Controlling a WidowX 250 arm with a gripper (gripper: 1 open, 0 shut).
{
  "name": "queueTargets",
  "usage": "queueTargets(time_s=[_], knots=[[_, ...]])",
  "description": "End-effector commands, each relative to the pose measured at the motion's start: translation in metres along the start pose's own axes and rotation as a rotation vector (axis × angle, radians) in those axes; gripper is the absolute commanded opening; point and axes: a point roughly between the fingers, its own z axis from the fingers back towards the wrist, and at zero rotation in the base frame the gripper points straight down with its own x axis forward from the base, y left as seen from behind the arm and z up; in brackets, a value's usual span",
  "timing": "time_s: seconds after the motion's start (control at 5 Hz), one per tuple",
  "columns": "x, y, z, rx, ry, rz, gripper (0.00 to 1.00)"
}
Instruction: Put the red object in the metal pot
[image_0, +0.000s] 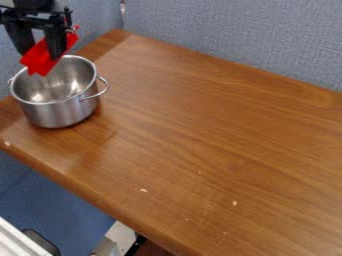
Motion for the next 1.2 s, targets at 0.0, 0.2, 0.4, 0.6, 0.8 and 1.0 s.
queueTargets(time_s=[0.0,0.2,0.4,0.6,0.8,1.0], knots=[[0.004,0.005,0.001,0.043,-0.033,0.005,0.00],[0.007,0.005,-0.006,0.058,-0.041,0.011,0.00],[0.008,0.004,-0.008,0.064,-0.047,0.011,1.00],[0.009,0.003,-0.014,0.069,-0.045,0.013,1.00],[0.011,0.002,-0.020,0.075,-0.045,0.015,1.00],[0.012,0.001,-0.025,0.077,-0.043,0.016,1.00]])
